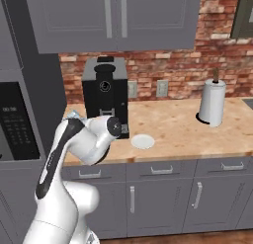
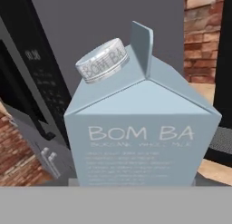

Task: Take a sugar cube from the saucer and place it inside the coffee. Then, grab milk from the fridge and place it next to the coffee on the counter to sweeten the coffee.

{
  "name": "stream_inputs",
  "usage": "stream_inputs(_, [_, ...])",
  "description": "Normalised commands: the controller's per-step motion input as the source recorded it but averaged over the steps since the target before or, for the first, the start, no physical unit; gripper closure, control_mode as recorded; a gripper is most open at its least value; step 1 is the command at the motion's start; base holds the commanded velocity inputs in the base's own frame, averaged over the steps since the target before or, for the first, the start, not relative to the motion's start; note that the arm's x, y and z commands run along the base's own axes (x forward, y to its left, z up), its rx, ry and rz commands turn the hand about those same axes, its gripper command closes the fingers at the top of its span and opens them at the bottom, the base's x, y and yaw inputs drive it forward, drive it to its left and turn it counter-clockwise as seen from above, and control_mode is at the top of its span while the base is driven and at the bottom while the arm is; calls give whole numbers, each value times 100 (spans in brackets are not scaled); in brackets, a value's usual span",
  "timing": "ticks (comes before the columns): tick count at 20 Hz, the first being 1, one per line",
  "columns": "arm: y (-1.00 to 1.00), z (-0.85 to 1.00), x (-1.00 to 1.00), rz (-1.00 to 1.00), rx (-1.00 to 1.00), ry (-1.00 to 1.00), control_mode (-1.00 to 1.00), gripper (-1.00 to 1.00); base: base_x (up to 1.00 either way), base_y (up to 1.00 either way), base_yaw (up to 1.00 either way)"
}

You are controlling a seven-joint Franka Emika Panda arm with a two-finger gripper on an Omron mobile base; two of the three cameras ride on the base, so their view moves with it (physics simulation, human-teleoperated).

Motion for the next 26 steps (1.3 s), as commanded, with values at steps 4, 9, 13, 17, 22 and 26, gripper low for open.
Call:
stream_inputs(4, [0,-39,67,16,6,0,-100,100,0,0,0])
stream_inputs(9, [0,-23,68,5,0,4,-100,100,0,0,0])
stream_inputs(13, [0,-23,37,3,-5,5,-100,100,0,0,0])
stream_inputs(17, [0,-61,0,1,-15,-1,-100,100,0,0,0])
stream_inputs(22, [8,-40,3,0,-4,-11,-100,100,0,0,0])
stream_inputs(26, [30,-21,16,0,0,-10,-100,100,0,0,0])
